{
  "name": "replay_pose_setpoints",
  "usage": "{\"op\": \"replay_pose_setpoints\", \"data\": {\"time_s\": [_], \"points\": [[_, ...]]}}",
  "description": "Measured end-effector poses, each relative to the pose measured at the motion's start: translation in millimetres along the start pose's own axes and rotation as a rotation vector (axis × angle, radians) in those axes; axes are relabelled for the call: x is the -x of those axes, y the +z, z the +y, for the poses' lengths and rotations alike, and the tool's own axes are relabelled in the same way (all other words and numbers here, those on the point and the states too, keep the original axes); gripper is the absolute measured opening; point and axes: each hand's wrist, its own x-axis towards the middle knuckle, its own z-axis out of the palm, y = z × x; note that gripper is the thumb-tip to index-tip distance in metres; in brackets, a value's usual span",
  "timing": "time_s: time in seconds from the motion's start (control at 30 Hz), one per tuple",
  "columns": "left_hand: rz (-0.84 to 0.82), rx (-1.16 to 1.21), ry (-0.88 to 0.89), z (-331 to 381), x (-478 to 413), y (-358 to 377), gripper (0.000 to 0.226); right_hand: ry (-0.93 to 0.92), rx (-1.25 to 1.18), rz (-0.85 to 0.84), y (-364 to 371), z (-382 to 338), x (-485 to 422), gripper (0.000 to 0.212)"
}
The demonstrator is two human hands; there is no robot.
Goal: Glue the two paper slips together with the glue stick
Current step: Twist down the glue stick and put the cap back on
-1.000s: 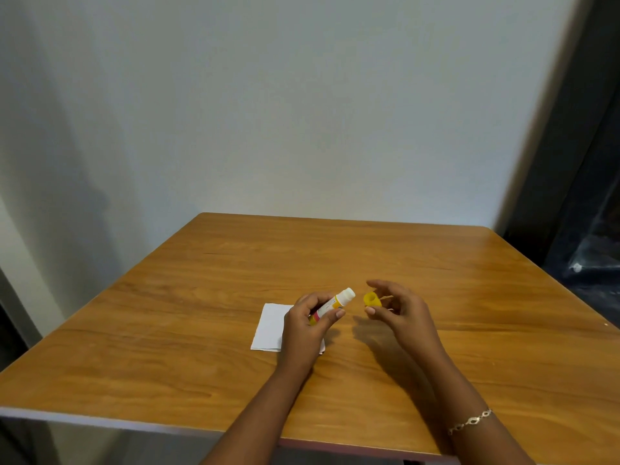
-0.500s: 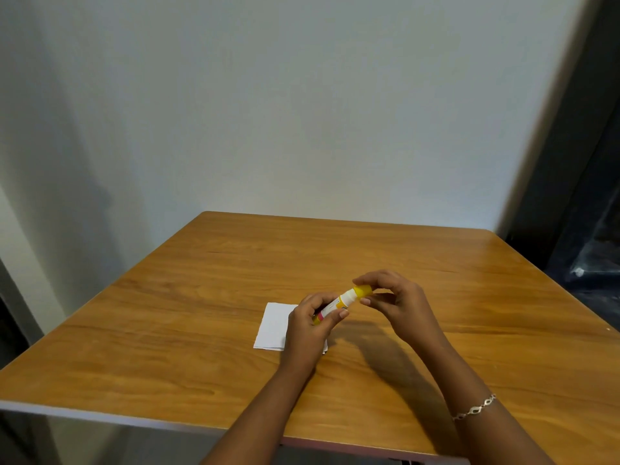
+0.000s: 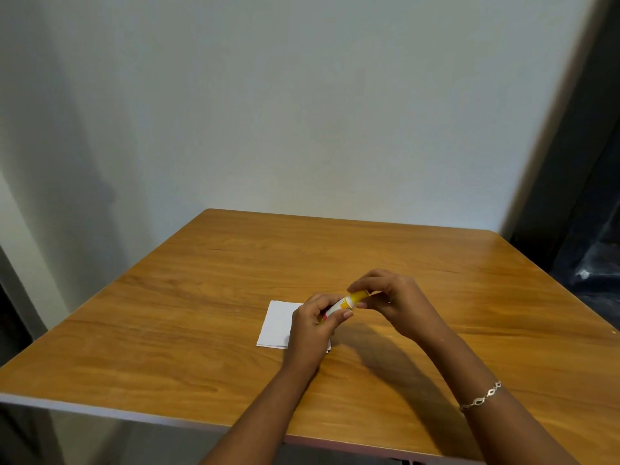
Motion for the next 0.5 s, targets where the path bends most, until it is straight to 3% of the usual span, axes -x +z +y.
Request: {"op": "replay_pose_setpoints", "data": {"time_s": [0.5], "points": [[0.039, -0.018, 0.156, 4, 3, 1, 0.031, 0.202, 0.282, -0.080, 13, -14, -7, 0.027]]}}
